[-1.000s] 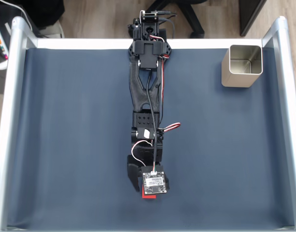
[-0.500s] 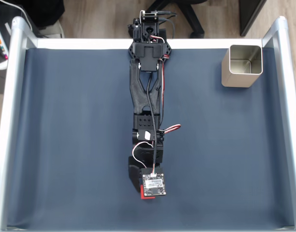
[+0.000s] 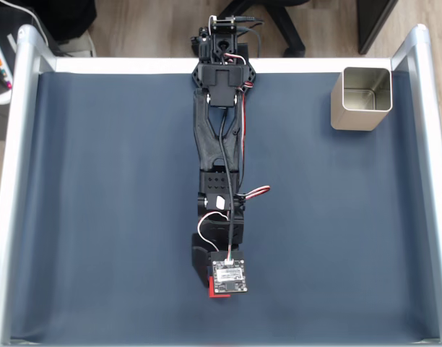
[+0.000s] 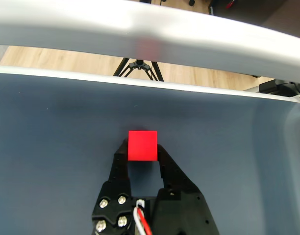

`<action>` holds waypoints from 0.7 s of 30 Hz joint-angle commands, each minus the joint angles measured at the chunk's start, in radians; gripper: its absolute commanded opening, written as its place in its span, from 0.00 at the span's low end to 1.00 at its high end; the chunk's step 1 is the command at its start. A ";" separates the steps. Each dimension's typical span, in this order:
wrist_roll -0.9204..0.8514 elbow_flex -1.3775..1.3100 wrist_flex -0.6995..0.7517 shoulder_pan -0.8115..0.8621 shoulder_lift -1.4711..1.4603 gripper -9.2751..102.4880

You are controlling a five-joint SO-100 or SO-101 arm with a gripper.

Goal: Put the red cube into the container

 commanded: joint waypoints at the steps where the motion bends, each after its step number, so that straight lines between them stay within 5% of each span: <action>1: 0.028 0.003 0.034 -0.017 0.121 0.08; 12: 0.018 0.382 0.078 -0.147 0.597 0.08; 21: 0.061 0.568 0.296 -0.382 0.973 0.08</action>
